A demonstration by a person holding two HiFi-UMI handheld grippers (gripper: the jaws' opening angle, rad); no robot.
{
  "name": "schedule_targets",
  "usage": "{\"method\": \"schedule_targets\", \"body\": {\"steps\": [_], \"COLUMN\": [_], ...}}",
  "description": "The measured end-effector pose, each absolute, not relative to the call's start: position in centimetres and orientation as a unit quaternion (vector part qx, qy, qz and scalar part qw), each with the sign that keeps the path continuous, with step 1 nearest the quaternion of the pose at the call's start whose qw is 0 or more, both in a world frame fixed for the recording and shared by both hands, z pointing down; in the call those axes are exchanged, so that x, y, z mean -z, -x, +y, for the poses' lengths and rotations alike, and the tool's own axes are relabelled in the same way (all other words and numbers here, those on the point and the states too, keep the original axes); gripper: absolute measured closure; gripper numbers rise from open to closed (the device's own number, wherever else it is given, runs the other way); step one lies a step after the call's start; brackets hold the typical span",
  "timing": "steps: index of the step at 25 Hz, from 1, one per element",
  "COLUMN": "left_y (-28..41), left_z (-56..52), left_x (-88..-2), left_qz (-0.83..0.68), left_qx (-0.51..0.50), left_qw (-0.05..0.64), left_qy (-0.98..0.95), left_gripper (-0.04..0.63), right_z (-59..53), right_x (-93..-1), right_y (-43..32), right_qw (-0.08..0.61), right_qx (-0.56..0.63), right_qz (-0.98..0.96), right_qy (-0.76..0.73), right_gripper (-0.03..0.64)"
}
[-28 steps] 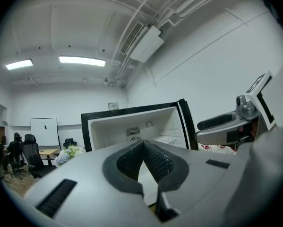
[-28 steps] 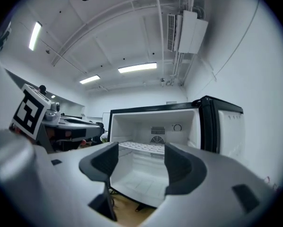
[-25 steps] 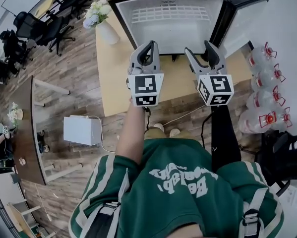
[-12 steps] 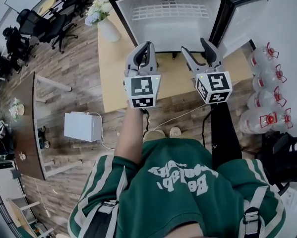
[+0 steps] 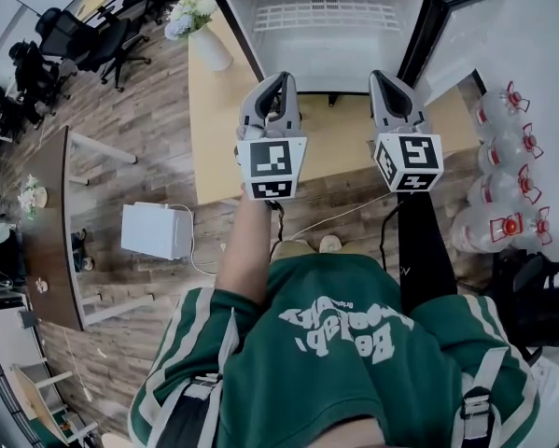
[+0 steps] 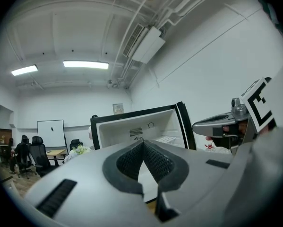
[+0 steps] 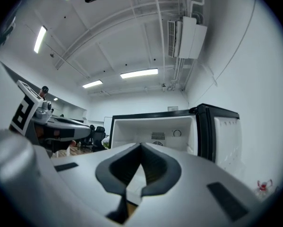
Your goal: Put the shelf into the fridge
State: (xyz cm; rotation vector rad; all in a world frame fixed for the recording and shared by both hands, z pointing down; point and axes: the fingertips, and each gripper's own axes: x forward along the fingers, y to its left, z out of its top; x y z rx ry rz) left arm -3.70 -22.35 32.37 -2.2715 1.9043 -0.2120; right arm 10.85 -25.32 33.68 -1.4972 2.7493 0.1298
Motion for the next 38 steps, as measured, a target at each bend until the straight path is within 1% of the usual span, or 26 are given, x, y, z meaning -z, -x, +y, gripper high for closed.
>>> {"method": "schedule_targets", "body": {"steps": [6,11,38], "left_y": [3.73,3.66,3.32], "left_z": [-22.61,-22.61,-22.02], "left_x": [-32.56,-32.70,-32.56], "left_qz": [0.641,0.641,0.647], "left_qx": [0.069,0.066,0.058], "left_qw": [0.083,0.081,0.077], "left_qy": [0.760,0.760,0.757], "left_gripper": [0.595,0.595,0.595], "right_z": [-25.38,-25.58,-25.00], "right_x": [-33.75,-34.35,-34.42], "right_y": [-10.50,-10.40,-11.15], "right_qw": [0.004,-0.010,-0.011], "right_qx": [-0.041,-0.039,-0.034], "right_qz": [0.883,0.883,0.889], "right_qy": [0.468,0.467,0.456], "right_gripper": [0.614,0.614,0.615]}}
